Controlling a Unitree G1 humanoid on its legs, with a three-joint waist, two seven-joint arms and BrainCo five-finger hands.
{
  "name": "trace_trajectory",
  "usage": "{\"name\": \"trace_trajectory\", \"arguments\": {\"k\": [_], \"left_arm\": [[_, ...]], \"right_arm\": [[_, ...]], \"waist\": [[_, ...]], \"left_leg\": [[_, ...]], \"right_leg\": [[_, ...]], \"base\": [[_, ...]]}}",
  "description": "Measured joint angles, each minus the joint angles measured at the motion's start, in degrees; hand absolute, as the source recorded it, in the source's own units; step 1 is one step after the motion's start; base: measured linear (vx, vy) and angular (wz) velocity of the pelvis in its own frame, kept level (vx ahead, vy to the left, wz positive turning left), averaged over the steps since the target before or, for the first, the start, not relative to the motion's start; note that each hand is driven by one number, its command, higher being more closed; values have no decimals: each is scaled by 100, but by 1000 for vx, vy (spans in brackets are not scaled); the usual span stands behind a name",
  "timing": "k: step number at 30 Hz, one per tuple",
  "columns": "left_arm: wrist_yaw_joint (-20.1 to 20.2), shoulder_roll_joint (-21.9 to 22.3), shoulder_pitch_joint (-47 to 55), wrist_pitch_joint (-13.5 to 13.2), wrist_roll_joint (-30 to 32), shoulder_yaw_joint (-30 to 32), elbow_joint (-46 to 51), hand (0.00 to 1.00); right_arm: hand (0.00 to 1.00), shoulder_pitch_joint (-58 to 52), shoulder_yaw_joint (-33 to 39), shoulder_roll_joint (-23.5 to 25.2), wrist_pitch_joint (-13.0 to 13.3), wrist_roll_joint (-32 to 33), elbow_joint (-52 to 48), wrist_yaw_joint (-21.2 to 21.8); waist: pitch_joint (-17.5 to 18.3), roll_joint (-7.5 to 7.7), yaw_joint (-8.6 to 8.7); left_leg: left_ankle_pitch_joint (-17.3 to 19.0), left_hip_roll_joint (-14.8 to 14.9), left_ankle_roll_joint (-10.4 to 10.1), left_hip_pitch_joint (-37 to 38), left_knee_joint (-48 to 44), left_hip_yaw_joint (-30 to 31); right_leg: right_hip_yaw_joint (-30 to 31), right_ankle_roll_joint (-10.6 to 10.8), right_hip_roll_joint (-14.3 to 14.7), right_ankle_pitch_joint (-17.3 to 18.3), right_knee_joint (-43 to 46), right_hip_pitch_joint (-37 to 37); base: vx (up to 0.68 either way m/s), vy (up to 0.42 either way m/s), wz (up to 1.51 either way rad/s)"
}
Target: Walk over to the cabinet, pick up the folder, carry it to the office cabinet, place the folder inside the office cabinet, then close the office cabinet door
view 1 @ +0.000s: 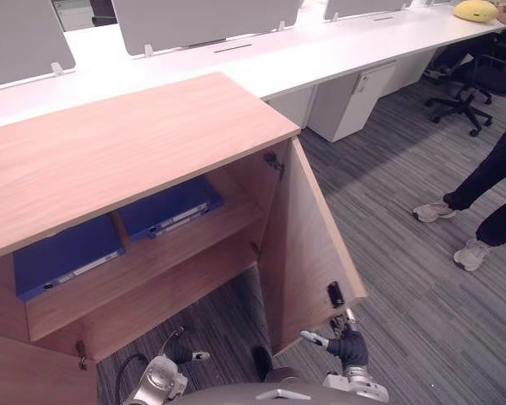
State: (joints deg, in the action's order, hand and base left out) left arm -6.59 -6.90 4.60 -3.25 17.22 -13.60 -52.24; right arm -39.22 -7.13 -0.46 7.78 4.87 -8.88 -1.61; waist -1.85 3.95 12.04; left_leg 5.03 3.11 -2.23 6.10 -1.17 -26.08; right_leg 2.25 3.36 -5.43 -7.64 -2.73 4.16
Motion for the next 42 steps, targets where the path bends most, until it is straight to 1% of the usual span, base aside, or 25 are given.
{"name": "trace_trajectory", "arguments": {"k": [2,4,5,6,8,9,10,11,14,15,16,20,22,24,26,27,29,31,34,37,42], "left_arm": [[81,-16,82,-36,115,-32,1,0],[110,-66,173,-43,141,-132,70,0],[161,-131,270,-62,218,-201,240,0],[190,-157,300,-73,219,-229,296,0],[226,-231,411,-115,221,-290,524,0],[244,-234,441,-120,221,-300,579,0],[283,-240,500,-139,221,-317,677,0],[319,-240,502,-155,221,-333,681,0],[354,-286,539,-165,214,-317,841,0],[422,-348,521,-187,211,-239,898,0],[444,-409,510,-191,207,-124,898,0],[427,-548,534,-182,146,156,898,0],[413,-536,557,-178,87,344,897,0],[405,-512,574,-177,87,381,896,0],[313,-474,642,-161,86,564,864,0],[305,-471,640,-157,86,600,851,0],[290,-465,631,-147,85,700,778,0],[212,-440,616,-140,85,768,655,0],[165,-379,577,-126,50,878,531,0],[99,-366,550,-119,-34,941,408,0],[67,-303,508,-118,-140,1012,269,0]], "right_arm": [[0,-23,-201,-2,0,-84,-130,103],[0,14,-394,-4,6,-83,-253,230],[0,100,-535,-23,7,-82,-313,303],[0,141,-591,-38,9,-79,-322,343],[0,380,-799,-161,5,-65,-295,486],[0,476,-846,-217,6,-59,-268,511],[0,696,-899,-345,7,-53,-152,589],[0,804,-959,-370,6,-48,-70,635],[0,1490,-1003,-523,-14,55,602,658],[0,1777,-978,-515,-59,166,885,648],[0,1970,-888,-497,-65,255,1061,629],[0,2439,-717,-458,-63,444,1356,581],[0,2643,-560,-452,-59,493,1617,371],[0,2755,-547,-455,-62,490,1748,311],[0,2912,-468,-407,-50,478,1901,124],[0,2913,-430,-403,-50,469,1923,106],[0,2914,-407,-393,-50,390,1985,76],[0,2962,-374,-360,-50,370,2198,10],[0,3062,-282,-330,-51,352,2558,-25],[0,3088,-265,-329,-57,114,2840,-28],[0,3143,-66,-353,-65,-312,3393,-40]], "waist": [[6,38,-1],[5,89,-59],[-14,119,-148],[-15,128,-178],[7,220,-297],[15,234,-322],[25,249,-368],[25,250,-382],[35,256,-470],[32,253,-535],[29,243,-565],[33,224,-637],[31,218,-697],[30,208,-735],[31,208,-786],[30,207,-791],[23,196,-804],[33,182,-862],[29,169,-871],[19,154,-886],[5,80,-896]], "left_leg": [[0,-3,1,5,0,95],[-1,-4,1,10,0,149],[-1,-4,2,9,1,183],[-3,-5,5,8,1,208],[-19,-11,15,-1,0,281],[-22,-14,19,-5,4,295],[-24,-25,24,-10,14,328],[-26,-34,28,-11,20,349],[-40,-63,52,-99,33,481],[-51,-68,68,-142,36,533],[-61,-71,81,-159,36,591],[-98,-70,126,-247,38,728],[-119,-108,150,-299,46,862],[-127,-120,158,-301,65,925],[-196,-148,172,-311,166,1021],[-215,-154,173,-315,192,1053],[-265,-174,183,-316,252,1189],[-315,-188,186,-312,322,1270],[-495,-240,223,-348,545,1492],[-539,-253,231,-393,558,1590],[-608,-251,230,-401,566,1734]], "right_leg": [[-92,6,-20,68,87,-2],[-145,-15,-30,136,181,-2],[-175,-14,-36,163,214,-8],[-202,-17,-41,174,223,-9],[-293,-6,-61,206,246,-18],[-306,-6,-66,208,247,-21],[-329,-2,-81,213,246,-31],[-346,7,-95,220,246,-47],[-481,28,-154,248,241,-44],[-534,31,-171,249,231,-33],[-598,46,-183,260,228,-49],[-732,87,-200,245,192,-55],[-856,116,-224,255,152,-99],[-919,131,-235,264,129,-136],[-988,147,-244,275,112,-142],[-1038,154,-253,280,106,-150],[-1159,183,-272,301,85,-211],[-1240,208,-284,321,81,-232],[-1430,214,-325,326,61,-230],[-1544,215,-341,327,60,-236],[-1644,221,-340,334,51,-313]], "base": [[-49,-20,23],[-35,-12,17],[-15,-10,12],[-12,-15,19],[8,-8,18],[17,2,12],[16,4,10],[15,15,18],[7,8,23],[11,-9,25],[11,-11,23],[12,-15,19],[10,-5,30],[14,-3,20],[7,-13,21],[2,-19,32],[1,-14,32],[-5,-15,28],[-20,-10,34],[-30,-7,19],[-46,-24,15]]}}
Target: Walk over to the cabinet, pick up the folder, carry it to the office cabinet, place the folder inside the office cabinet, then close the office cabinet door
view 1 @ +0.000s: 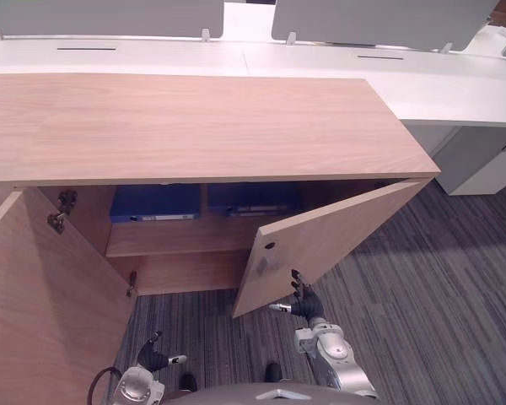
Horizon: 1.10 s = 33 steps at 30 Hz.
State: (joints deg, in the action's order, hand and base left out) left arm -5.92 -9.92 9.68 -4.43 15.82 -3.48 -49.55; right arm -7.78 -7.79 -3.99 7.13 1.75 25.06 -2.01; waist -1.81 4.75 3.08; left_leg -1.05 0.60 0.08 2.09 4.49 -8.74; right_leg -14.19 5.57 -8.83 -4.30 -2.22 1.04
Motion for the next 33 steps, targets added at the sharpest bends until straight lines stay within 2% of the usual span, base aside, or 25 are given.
{"name": "trace_trajectory", "arguments": {"k": [7,10,21,24,25,29,33], "left_arm": [[-92,114,-110,1,-4,12,-202,0],[-118,162,-162,7,-103,25,-306,0],[-140,295,-169,7,-230,111,-349,0],[-145,324,-162,7,-427,115,-356,0],[-146,324,-164,10,-446,120,-362,0],[-199,324,-161,11,-604,203,-361,0],[-287,329,-161,13,-730,402,-362,0]], "right_arm": [[0,10,15,-1,-21,-449,1141,-1],[0,-9,33,-1,-116,-604,1520,-3],[0,-68,422,23,-200,-673,2133,-223],[0,12,487,16,-237,-673,2275,-229],[0,59,517,18,-243,-673,2328,-230],[0,133,590,33,-248,-686,2331,-234],[0,137,752,108,-244,-675,2349,-263]], "waist": [[23,-91,-4],[16,-105,18],[3,-132,34],[-12,-145,24],[-28,-143,31],[-76,-143,17],[-129,-176,25]], "left_leg": [[-73,8,-24,-3,42,101],[-78,8,-28,7,43,101],[-32,16,-62,137,43,-116],[-12,15,-56,165,42,-206],[-3,14,-65,166,41,-211],[18,9,-99,55,40,-195],[-52,-40,-77,-69,41,324]], "right_leg": [[-73,-8,0,31,-22,-69],[-62,26,2,42,-49,-95],[173,45,33,-69,-121,-145],[270,36,33,-64,-74,-89],[278,-4,28,-25,-37,-70],[338,58,-15,238,447,226],[464,108,14,660,807,260]], "base": [[-70,-20,8],[-42,-7,0],[-9,-4,-9],[-30,-8,-15],[-49,-7,-9],[-50,-6,2],[24,-29,62]]}}
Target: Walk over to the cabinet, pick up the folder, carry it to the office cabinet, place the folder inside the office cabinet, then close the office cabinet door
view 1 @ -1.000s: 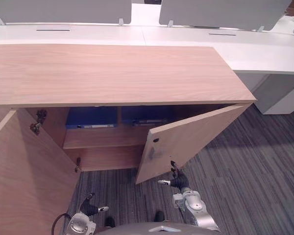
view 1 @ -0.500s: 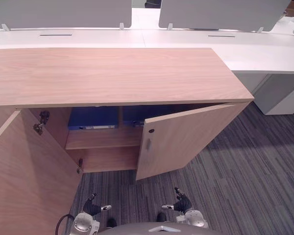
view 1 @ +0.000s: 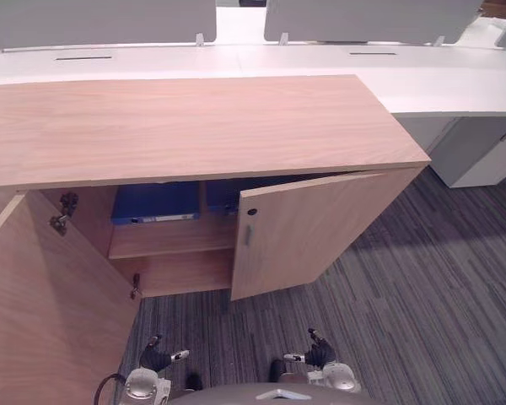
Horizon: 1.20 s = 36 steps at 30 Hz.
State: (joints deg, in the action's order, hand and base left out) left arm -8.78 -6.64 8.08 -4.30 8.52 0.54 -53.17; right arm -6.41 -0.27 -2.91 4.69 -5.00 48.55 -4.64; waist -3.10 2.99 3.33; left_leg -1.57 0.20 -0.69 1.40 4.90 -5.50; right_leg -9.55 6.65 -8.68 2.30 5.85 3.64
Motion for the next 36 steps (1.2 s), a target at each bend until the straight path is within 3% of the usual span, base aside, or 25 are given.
{"name": "trace_trajectory", "arguments": {"k": [1,5,7,12,16,20,27,36], "left_arm": [[-51,18,5,0,-93,93,0,0],[-128,128,19,-2,-490,523,21,0],[-142,143,15,-9,-697,648,63,0],[-333,245,60,-30,-1297,1106,335,0],[-355,380,225,-31,-1503,1578,423,0],[-380,385,300,-37,-1620,2115,503,0],[-491,-144,271,-73,-1856,2670,884,0],[-598,-1042,-23,-258,-2067,3104,1222,0]], "right_arm": [[0,-5,0,0,-1,-7,51,-49],[0,53,-7,25,-11,-114,196,-128],[0,89,-5,23,-14,-115,197,-181],[0,229,120,16,-14,-94,-13,-218],[0,147,331,30,-15,-90,-364,-230],[0,-11,385,50,-36,-88,-479,-242],[0,217,382,-3,-114,-31,-394,-235],[0,424,95,-251,-116,53,18,-208]], "waist": [[9,46,-26],[-41,-1,-240],[-82,-5,-251],[-374,41,-435],[-395,18,-454],[-379,-3,-475],[-356,24,-495],[-367,-2,-577]], "left_leg": [[-44,-13,25,-43,-1,186],[-139,-43,55,-143,-33,716],[-199,-60,43,-208,-36,998],[-399,-85,-64,-258,-38,1645],[-206,-27,-17,-245,-3,953],[-326,-60,-53,-218,-2,937],[-419,-142,-83,23,-35,1067],[-444,-118,-93,74,4,1307]], "right_leg": [[-24,-13,20,36,-16,-70],[-276,-91,89,-42,-290,-401],[-364,-150,100,-6,-309,-493],[-791,-211,90,239,-150,-759],[-1003,-50,-106,711,263,-768],[-925,-31,-112,813,304,-853],[-994,-30,-97,686,15,-1350],[-1025,-101,-29,692,-70,-1441]], "base": [[64,-33,90],[88,-21,69],[67,-8,104],[-41,-23,78],[-105,-9,46],[35,6,29],[73,-25,15],[-64,-31,7]]}}
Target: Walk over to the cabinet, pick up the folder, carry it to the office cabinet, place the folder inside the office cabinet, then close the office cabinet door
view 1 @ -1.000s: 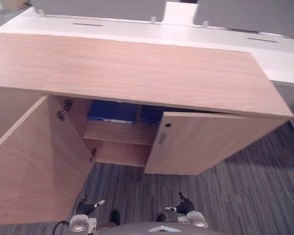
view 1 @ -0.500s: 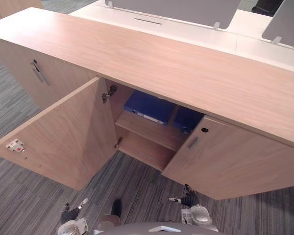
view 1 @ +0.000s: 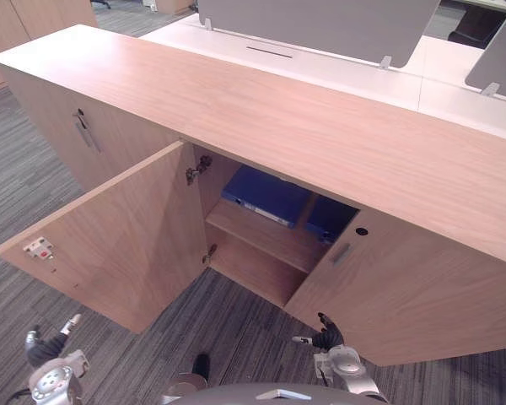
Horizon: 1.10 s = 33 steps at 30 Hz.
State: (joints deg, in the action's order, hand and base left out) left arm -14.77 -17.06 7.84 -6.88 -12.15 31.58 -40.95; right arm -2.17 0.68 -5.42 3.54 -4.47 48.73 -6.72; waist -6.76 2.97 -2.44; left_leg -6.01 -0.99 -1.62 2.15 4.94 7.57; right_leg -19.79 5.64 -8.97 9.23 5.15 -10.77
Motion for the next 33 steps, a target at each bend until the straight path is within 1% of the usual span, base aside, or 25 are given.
{"name": "trace_trajectory", "arguments": {"k": [1,3,6,12,17,19,21,25,30,31,33], "left_arm": [[0,-104,-1,-2,-39,3,65,0],[1,-212,1,-21,-115,4,354,0],[7,-412,-14,-133,-115,-2,773,0],[21,-437,-39,-245,-113,-94,1157,0],[45,-435,-54,-255,-107,-360,1484,0],[114,-435,-78,-269,-91,-446,1600,0],[151,-435,-120,-269,4,-468,1629,0],[189,-451,-206,-269,5,-474,1706,0],[289,-672,-218,-270,25,-619,1788,0],[303,-713,-218,-270,131,-693,1789,0],[305,-714,-222,-269,163,-744,1794,0]], "right_arm": [[0,0,-5,1,0,14,4,1],[0,1,-6,-1,0,28,3,1],[0,10,-18,-3,6,75,1,2],[0,3,-83,-13,7,76,1,23],[0,0,-80,-11,6,75,1,29],[0,0,-47,-12,6,75,1,34],[0,-1,-41,-12,6,71,1,37],[0,-12,-37,-12,6,72,1,40],[0,-67,-35,-12,5,71,0,47],[0,-71,-34,-12,5,71,0,47],[0,-71,-34,-10,5,69,-1,48]], "waist": [[-18,-23,-15],[-25,-23,-66],[-28,25,-83],[-33,18,-76],[-36,21,-67],[-49,21,-62],[-66,21,-59],[-69,27,-53],[-69,27,-43],[-69,28,-42],[-69,28,-46]], "left_leg": [[-14,-3,2,1,0,32],[-32,-4,5,-10,0,67],[-62,-20,-5,-17,1,196],[-74,-19,-1,-43,1,210],[-72,-10,-3,-49,1,210],[-67,1,-10,-51,2,202],[-60,13,-19,-52,2,197],[-36,43,-52,-51,3,182],[-16,76,-77,-50,3,154],[-13,83,-81,-48,3,131],[-1,97,-87,-41,3,76]], "right_leg": [[-14,-1,7,1,-18,-26],[-33,-1,19,1,-34,-42],[-139,-5,38,4,-67,-122],[-131,-9,55,6,-81,-114],[-120,-18,76,10,-103,-114],[-115,-33,93,7,-103,-117],[-111,-43,104,11,-105,-116],[-91,-57,131,14,-121,-114],[-64,-64,158,18,-120,-108],[-48,-63,161,17,-120,-109],[2,-66,169,11,-120,-102]], "base": [[-89,-25,12],[-61,-26,14],[-41,-32,21],[-20,-22,2],[0,-38,-1],[5,-39,-1],[-6,-37,-1],[-9,-40,-3],[-3,-22,-2],[2,-24,-5],[2,-26,-12]]}}
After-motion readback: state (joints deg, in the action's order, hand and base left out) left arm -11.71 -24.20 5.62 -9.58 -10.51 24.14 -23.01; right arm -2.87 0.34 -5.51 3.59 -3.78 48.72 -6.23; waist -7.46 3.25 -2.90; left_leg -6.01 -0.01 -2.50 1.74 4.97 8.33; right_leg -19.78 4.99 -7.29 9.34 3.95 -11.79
